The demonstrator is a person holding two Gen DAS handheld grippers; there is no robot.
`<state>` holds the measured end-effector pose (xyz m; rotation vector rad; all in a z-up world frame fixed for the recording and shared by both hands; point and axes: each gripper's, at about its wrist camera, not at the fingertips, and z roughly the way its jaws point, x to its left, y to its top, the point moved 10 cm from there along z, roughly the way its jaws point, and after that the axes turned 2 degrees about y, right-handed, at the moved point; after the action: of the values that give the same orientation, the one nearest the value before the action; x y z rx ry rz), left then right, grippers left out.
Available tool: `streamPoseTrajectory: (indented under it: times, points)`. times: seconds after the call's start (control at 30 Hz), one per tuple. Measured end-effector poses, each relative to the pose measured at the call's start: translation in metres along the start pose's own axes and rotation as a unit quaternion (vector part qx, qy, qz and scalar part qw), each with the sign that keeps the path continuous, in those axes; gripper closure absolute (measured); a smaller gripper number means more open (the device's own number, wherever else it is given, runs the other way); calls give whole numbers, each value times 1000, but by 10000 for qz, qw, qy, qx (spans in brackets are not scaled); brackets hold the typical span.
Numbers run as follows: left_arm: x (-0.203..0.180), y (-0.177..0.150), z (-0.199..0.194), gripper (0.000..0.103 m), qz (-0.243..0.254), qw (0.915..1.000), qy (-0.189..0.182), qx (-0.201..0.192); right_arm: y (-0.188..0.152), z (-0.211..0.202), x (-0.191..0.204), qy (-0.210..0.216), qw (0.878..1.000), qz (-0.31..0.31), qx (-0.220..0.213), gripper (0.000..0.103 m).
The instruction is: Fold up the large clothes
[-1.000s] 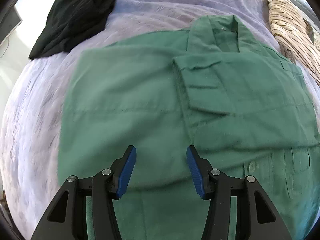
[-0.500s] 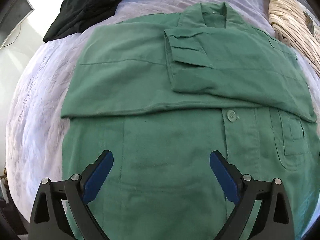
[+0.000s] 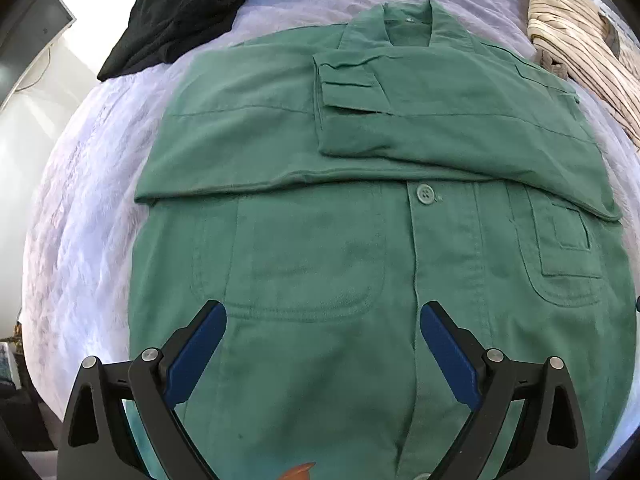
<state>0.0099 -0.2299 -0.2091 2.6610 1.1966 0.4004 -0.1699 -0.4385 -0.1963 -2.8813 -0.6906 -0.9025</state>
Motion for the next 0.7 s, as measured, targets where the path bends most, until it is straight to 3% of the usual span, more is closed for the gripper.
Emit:
streamPoseTrajectory:
  times: [0.27,0.47,0.5,0.57,0.7]
  points:
    - [8,-17,7,5,-92,9996,-117,242,-7,-1,13,46,9998,-196,5,23]
    - [17,-30,6,5,-72,9997,-187,158,-21,3,28,68,9996,-270,-81,20]
    - [20,-32,6,5,-97,9996,-217,157,-24,3,31,60,9995,-288,-115,17]
    - [23,-37,4,5,-122,9992,-347,167,-29,3,38,70,9992,-346,-195,0]
    - [35,-48,-5,5,-75,9990,-437,41,-45,2,57,34,9978,-566,-349,0]
